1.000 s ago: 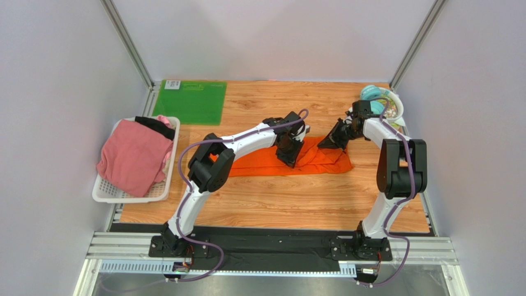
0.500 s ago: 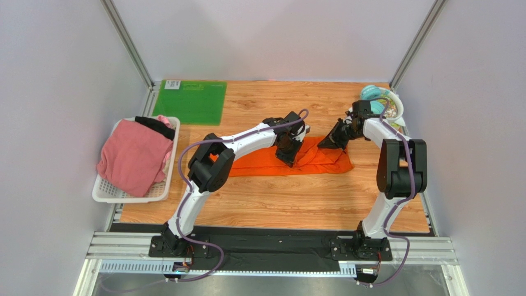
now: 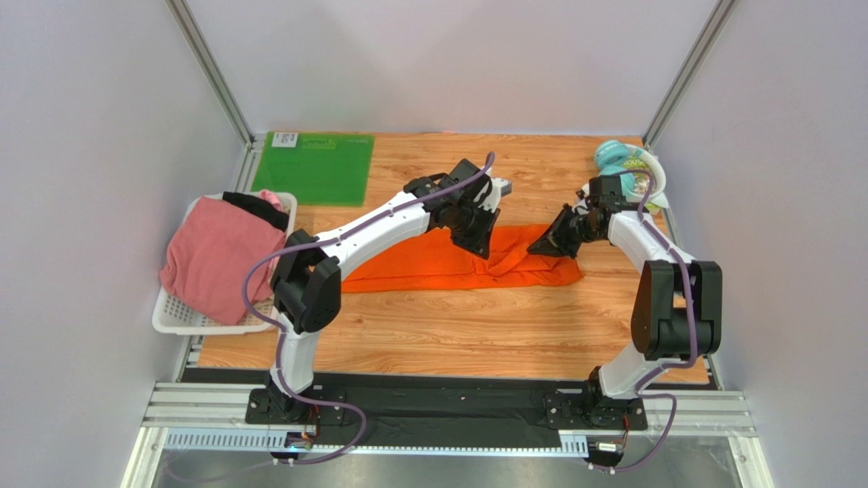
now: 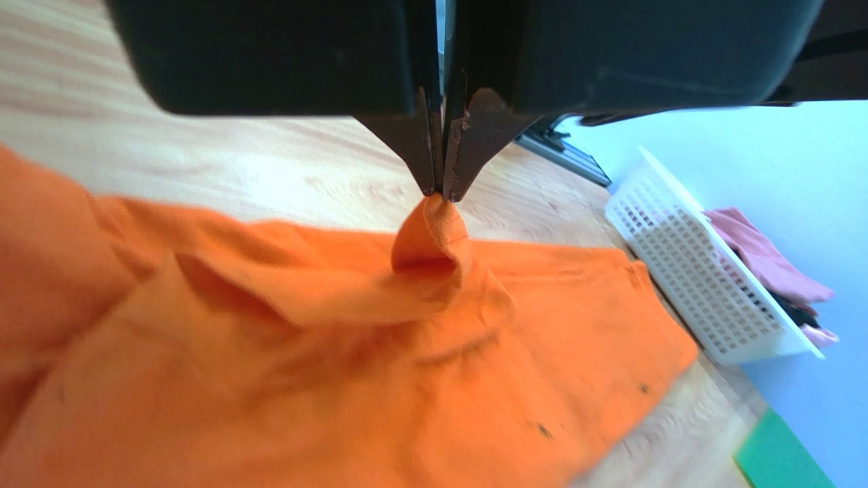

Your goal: Fold and stack the t-shirts

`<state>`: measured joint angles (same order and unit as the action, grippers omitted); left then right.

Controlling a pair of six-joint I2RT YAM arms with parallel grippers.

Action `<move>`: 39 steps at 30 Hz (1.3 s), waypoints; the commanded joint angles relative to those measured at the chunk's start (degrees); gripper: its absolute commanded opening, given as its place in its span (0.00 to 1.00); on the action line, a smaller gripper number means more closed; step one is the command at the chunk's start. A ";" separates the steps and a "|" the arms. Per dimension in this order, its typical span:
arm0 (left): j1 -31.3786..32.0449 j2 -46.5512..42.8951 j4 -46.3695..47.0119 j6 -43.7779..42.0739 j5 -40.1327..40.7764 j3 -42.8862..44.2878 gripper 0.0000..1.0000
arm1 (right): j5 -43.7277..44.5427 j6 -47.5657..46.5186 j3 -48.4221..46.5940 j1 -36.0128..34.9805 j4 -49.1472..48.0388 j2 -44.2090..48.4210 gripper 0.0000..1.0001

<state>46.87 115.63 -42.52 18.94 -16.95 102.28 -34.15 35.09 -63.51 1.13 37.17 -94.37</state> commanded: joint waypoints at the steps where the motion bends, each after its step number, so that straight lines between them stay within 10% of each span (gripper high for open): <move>1: -0.03 -2.26 -2.56 -0.92 -4.58 -2.95 0.00 | -0.13 -1.34 5.14 -0.34 0.80 5.41 0.02; 39: 0.85 1.97 -0.10 -0.04 -2.03 -3.23 0.00 | 0.93 -2.75 17.01 -0.34 15.74 30.82 0.03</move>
<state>47.35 121.82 -43.42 18.96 -19.09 96.71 -33.71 33.10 -47.88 0.89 49.95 -66.37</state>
